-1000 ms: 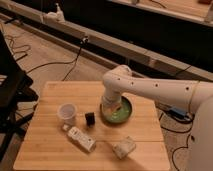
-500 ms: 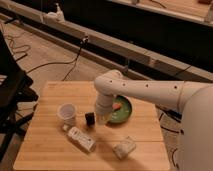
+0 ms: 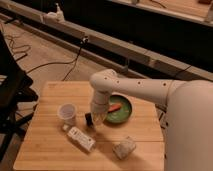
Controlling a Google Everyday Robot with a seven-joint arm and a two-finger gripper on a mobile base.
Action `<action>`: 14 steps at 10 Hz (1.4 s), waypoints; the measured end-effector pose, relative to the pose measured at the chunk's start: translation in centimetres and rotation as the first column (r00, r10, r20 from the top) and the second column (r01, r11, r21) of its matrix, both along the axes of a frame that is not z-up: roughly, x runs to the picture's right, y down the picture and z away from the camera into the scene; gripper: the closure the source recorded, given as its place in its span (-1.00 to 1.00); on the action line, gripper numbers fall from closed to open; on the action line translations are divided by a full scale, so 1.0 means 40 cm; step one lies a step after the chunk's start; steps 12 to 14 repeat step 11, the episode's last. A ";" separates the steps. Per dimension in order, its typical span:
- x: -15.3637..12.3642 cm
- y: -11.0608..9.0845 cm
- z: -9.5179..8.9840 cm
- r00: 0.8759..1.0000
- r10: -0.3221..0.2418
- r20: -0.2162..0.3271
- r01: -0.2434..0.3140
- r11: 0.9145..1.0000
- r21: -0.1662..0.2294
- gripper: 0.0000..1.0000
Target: Knock the eraser over
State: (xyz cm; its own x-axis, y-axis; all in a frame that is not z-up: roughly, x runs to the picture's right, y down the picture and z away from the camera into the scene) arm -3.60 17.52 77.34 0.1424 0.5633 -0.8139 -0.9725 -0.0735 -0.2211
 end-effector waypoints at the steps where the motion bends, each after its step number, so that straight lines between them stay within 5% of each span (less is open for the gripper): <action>1: -0.004 -0.013 0.020 1.000 0.015 -0.005 -0.015 1.000 0.000 1.00; 4: -0.018 -0.115 0.093 0.996 0.086 -0.016 -0.085 0.995 0.061 1.00; 9: -0.048 -0.299 0.121 0.980 0.197 0.021 -0.197 0.963 0.185 1.00; 14: -0.043 -0.310 0.122 0.978 0.207 0.020 -0.207 0.959 0.193 0.94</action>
